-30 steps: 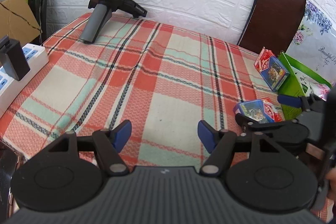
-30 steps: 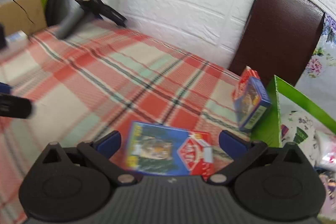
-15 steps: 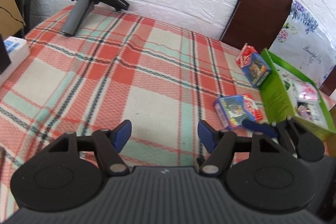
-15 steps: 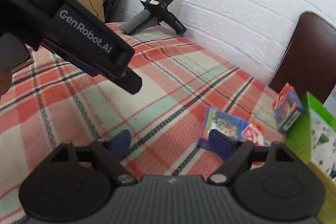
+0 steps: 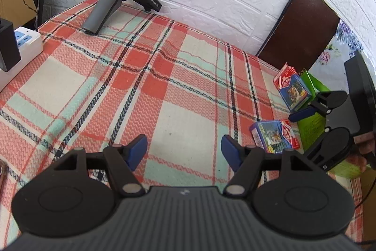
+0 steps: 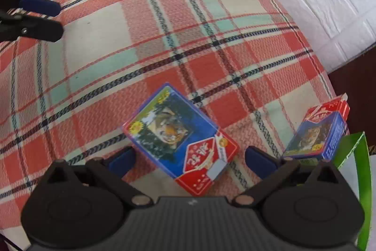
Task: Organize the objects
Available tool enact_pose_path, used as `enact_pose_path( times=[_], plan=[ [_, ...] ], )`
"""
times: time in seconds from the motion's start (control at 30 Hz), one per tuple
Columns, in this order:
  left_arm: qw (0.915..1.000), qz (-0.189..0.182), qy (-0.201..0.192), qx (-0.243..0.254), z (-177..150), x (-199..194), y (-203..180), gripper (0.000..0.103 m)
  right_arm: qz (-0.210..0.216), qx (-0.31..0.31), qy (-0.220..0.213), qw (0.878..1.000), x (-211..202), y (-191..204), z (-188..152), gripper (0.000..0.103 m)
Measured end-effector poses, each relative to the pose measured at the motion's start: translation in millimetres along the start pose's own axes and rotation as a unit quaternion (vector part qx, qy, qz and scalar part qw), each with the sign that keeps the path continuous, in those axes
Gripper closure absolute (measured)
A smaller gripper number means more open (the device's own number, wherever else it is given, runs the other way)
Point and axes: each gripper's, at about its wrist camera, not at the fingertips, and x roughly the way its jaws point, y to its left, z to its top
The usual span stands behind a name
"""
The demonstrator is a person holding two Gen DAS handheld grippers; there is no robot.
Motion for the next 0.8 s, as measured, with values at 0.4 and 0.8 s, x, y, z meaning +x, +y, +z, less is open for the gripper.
enact_pose_path(
  times=[0.4, 0.8],
  plan=[
    [0.9996, -0.014, 0.021, 0.015, -1.1, 11.0, -2.0, 0.033, 0.053, 0.022, -0.176, 0.983, -0.5, 72.7, -21.1, 0.0],
    [0.9967, -0.027, 0.046, 0.061, -17.1, 21.5, -32.9, 0.05, 0.019, 0.142, -0.285, 0.948, -9.4, 81.2, -63.2, 0.039]
  ],
)
